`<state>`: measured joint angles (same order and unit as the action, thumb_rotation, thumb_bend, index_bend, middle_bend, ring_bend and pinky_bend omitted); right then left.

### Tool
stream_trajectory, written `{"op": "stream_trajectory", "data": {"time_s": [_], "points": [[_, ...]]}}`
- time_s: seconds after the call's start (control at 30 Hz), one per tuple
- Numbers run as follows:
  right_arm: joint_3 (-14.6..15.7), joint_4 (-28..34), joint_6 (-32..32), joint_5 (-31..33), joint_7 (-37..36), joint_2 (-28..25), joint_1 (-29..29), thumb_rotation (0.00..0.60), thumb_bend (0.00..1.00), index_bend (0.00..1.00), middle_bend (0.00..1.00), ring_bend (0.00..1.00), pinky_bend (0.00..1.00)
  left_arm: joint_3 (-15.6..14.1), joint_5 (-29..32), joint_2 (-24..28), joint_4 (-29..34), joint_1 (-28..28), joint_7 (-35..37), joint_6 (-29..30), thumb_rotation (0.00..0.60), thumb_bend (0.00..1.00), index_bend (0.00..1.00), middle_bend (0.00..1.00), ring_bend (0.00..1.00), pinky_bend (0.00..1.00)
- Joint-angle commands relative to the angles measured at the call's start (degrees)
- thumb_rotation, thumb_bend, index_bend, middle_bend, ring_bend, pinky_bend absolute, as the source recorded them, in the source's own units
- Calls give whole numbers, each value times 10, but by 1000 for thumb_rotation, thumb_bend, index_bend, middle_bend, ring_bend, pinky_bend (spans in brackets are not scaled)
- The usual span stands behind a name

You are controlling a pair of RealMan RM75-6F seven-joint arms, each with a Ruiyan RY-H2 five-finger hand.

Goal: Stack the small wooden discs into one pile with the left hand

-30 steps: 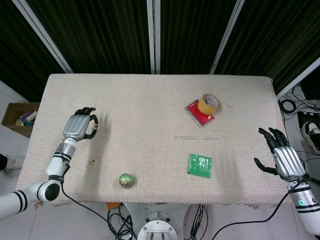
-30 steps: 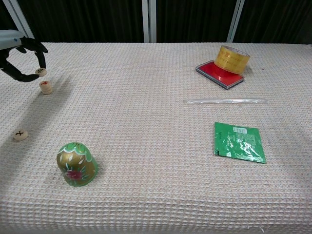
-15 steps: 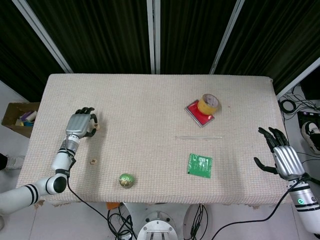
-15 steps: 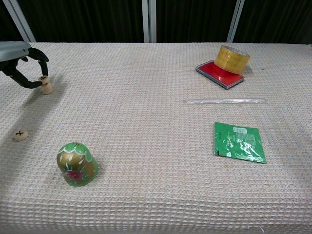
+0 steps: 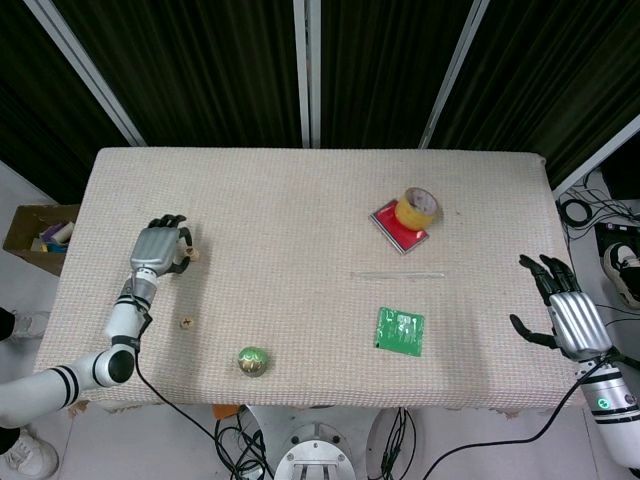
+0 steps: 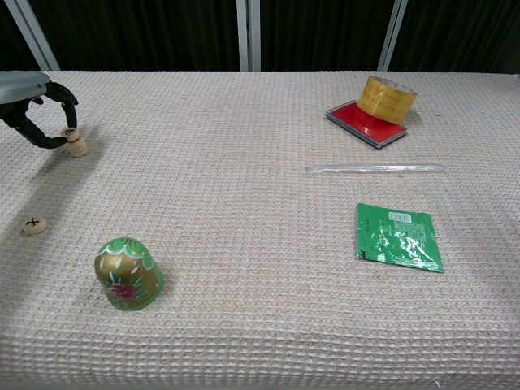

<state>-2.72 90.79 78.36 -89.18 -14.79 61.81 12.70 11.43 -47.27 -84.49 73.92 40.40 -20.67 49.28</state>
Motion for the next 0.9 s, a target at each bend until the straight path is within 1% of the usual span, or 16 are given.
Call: {"op": "stream_trajectory", "data": {"time_s": [0.03,0.43,0.9], "points": [[0,-1,0,0,0,0,0,600,257,0,164,0,0,-1,2,0,1,1,-2,1,600,421,455,129,82,144],[0,-3,2,2,-4,-2,-3,600,257,0,164,0,0,-7,13,-3,0,10,-18,2,600,418,442,123,82,144],[0,-5,2,2,-7,-1,-4,600,257,0,167,0,0,-11,20,-4,2,12,-19,5,600,413,413,121,82,144]]}}
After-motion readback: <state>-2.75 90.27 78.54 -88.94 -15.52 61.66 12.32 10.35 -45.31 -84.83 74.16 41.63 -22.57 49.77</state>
